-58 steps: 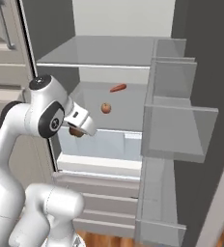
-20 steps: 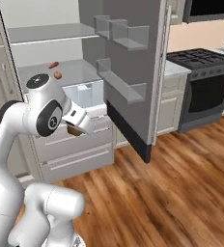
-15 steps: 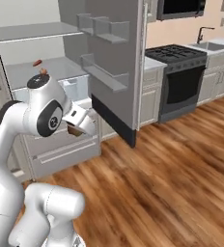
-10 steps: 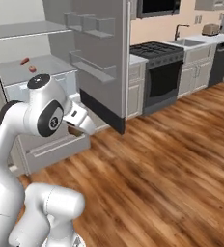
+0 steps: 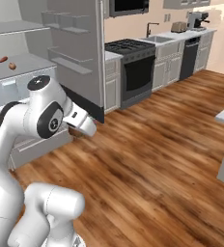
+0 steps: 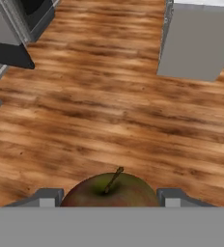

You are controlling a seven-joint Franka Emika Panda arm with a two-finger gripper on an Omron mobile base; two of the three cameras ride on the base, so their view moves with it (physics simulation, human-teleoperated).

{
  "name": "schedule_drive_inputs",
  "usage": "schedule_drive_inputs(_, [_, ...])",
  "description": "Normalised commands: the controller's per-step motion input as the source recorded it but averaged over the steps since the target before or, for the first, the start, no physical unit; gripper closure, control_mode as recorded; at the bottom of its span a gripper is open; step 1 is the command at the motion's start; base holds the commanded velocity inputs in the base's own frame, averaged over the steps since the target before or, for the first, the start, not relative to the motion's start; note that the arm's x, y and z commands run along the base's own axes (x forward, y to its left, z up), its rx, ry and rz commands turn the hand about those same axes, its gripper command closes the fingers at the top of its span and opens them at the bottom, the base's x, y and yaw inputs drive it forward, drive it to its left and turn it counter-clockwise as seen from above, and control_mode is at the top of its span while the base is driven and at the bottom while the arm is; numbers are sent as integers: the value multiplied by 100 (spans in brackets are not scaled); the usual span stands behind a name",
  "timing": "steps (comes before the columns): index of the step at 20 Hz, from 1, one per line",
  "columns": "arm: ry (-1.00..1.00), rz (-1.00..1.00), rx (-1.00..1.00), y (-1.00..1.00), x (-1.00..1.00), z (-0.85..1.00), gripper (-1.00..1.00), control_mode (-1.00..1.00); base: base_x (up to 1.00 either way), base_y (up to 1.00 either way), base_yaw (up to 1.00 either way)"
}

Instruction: Pick up the peach and apple from the fridge and place one fruit on each plate on the dining counter.

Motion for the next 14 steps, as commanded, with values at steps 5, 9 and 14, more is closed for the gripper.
schedule_drive_inputs(5, [0,0,0,0,0,0,100,100,-2,-88,-19])
schedule_drive_inputs(9, [0,0,0,0,0,0,100,100,0,-99,-15])
schedule_drive_inputs(14, [0,0,0,0,0,0,100,100,0,-100,-13])
